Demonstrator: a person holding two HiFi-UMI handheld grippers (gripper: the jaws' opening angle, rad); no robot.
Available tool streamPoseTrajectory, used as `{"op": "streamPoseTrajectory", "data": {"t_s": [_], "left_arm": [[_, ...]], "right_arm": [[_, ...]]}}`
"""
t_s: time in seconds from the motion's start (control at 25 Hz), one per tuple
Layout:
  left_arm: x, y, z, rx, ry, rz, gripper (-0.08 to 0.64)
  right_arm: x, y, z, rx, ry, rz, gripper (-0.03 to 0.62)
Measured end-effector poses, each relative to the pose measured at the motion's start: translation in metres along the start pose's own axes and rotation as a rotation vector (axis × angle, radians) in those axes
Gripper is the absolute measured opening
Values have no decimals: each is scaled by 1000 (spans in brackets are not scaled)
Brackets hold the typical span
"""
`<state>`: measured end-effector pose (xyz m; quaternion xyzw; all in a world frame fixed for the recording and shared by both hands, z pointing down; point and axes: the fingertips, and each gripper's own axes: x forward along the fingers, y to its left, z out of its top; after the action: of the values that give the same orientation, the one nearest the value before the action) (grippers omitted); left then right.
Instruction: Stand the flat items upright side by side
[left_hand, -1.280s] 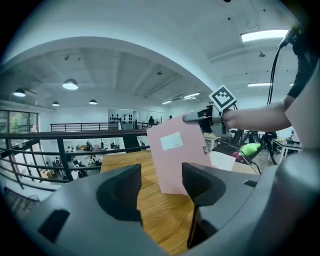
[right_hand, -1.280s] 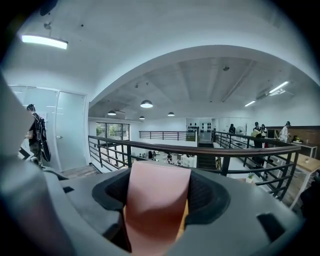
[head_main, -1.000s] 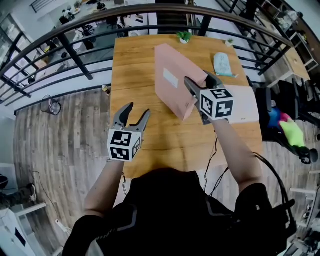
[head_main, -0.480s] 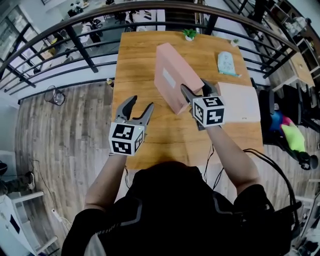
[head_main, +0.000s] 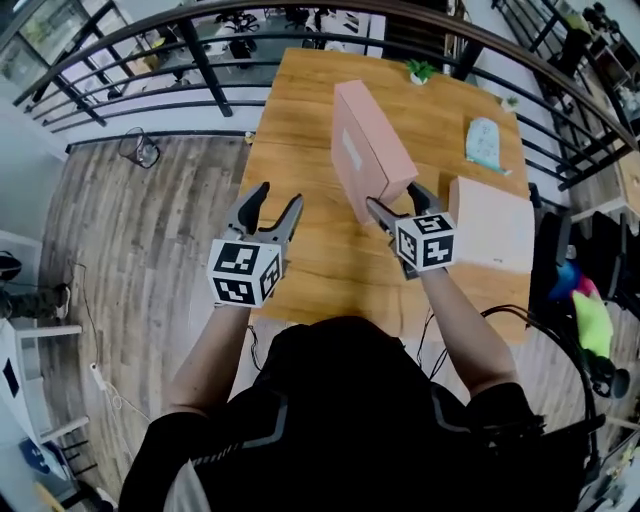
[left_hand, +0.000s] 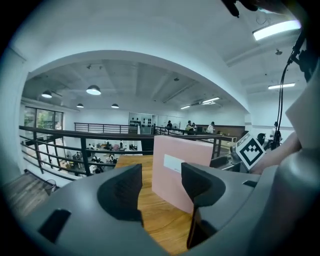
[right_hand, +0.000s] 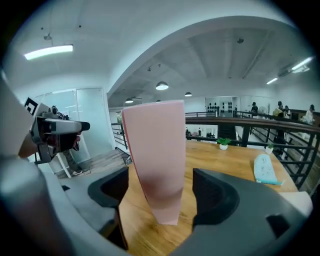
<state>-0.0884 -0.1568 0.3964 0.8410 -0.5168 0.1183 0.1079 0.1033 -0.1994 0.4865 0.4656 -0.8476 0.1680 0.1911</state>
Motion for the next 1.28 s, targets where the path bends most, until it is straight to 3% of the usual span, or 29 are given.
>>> {"op": "streamPoseTrajectory", "data": {"t_s": [0.2, 0.36, 0.6, 0.8, 0.96, 1.28], "left_arm": [[-17, 1, -8, -12, 35, 110, 264], [-37, -5, -21, -31, 68, 188, 264], [-67, 6, -30, -34, 90, 255, 254], [-87, 57, -18, -22, 60, 315, 249], [-106, 98, -9, 0, 29, 311, 248], [-130, 183, -4, -16, -9, 310, 245]], "right_arm": [[15, -2, -8, 45, -18, 34, 387], [24, -3, -10, 48, -44, 48, 321], [35, 1, -6, 17, -67, 41, 305], [53, 18, 1, 20, -60, 23, 301], [66, 41, 5, 20, -72, -32, 298], [112, 111, 25, 30, -51, -56, 299]]}}
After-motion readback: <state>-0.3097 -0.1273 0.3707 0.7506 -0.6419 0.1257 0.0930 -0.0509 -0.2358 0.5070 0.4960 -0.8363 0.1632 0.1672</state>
